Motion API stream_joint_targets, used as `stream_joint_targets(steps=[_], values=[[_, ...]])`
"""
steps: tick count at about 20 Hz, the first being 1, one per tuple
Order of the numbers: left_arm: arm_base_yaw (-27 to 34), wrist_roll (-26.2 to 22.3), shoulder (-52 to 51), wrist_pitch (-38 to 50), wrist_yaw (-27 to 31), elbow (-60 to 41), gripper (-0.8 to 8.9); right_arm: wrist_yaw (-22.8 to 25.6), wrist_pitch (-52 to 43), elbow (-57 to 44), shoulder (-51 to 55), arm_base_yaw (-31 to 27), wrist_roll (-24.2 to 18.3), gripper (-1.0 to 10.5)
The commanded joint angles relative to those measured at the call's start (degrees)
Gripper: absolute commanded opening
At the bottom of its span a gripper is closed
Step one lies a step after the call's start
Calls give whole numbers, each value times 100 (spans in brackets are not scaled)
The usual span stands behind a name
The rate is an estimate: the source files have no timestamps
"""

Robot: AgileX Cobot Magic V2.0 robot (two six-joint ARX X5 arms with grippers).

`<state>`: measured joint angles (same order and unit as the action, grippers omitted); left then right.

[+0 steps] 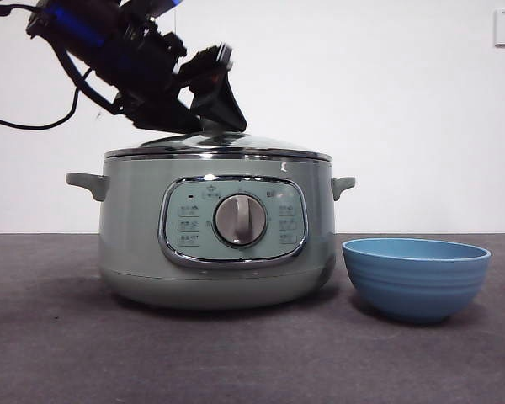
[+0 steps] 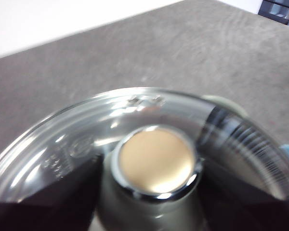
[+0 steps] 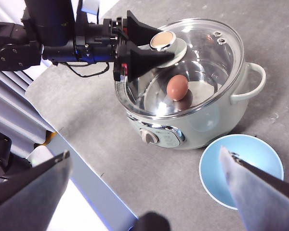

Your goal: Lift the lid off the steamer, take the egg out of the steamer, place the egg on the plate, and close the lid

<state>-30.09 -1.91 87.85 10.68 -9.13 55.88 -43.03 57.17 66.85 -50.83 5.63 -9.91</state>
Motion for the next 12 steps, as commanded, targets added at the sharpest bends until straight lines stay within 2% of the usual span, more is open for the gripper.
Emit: stream_joint_targets(steps=[1, 4, 12], values=[[-24, 42, 55, 2, -22, -20, 103, -13, -4, 0, 4, 11, -2, 539], [-26, 44, 39, 15, -28, -17, -12, -13, 0, 0, 4, 11, -2, 537], [-24, 63, -588, 55, -42, 46, -8, -9, -2, 0, 2, 11, -2, 536]])
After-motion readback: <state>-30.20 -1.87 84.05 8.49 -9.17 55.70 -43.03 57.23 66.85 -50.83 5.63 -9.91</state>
